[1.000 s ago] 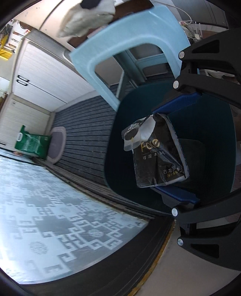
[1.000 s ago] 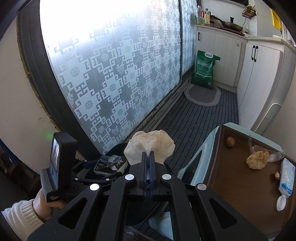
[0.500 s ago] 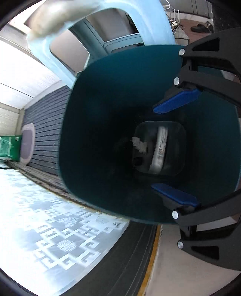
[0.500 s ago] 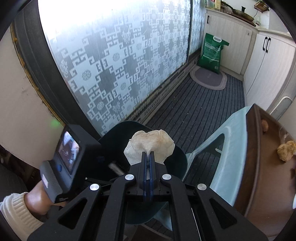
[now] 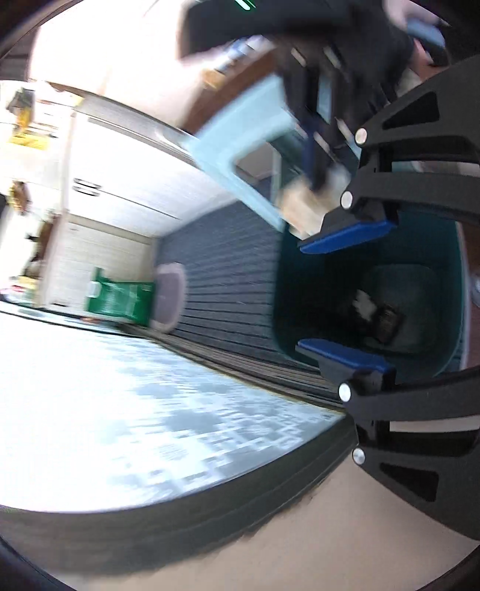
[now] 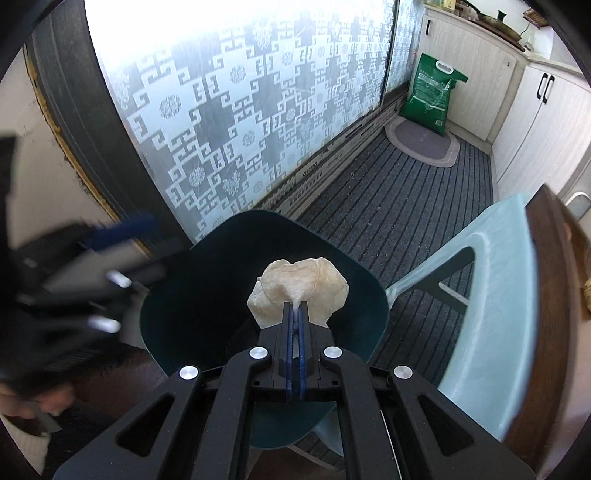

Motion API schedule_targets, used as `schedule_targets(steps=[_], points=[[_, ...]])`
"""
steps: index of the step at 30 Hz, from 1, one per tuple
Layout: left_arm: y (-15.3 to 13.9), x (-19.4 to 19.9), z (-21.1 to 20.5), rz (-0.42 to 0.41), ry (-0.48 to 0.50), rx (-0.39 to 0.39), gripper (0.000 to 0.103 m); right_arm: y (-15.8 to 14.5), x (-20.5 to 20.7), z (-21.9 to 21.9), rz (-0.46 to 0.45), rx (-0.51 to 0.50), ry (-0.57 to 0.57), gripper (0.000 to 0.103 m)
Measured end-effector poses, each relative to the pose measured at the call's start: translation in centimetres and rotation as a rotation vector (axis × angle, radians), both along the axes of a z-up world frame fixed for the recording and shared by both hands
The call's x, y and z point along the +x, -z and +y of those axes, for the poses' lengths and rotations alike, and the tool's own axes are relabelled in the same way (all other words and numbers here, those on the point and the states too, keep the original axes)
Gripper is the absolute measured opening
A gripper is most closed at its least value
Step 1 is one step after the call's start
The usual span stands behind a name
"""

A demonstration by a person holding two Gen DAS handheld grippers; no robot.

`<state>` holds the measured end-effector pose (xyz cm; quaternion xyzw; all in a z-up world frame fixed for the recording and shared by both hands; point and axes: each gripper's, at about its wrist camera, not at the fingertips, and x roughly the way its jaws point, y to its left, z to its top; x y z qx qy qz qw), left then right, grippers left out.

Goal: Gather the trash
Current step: 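Open the left tool to drop the black pack into the bin, then open the right tool to drop the crumpled paper into the bin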

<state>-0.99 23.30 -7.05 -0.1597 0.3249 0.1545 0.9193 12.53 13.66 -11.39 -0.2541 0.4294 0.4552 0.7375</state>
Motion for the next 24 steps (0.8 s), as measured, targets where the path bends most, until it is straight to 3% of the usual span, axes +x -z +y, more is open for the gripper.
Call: schedule_targets(steps=[6, 11, 24], points=[[-3.2, -1.4, -0.1, -0.133, -0.034, 0.008, 0.029, 2.8, -0.6, 0.9, 0.075, -0.003, -0.026, 0.002], [-5.4, -2.0, -1.5, -0.204, -0.022, 0.037, 0.024, 5.2, -1.0, 1.4, 0.092, -0.035, -0.032, 0.002], [-8.7, -1.8, -4.8, -0.344, 0.042, 0.102, 0.023, 10.8, -0.1, 1.3, 0.197, -0.112, -0.007, 0.004]])
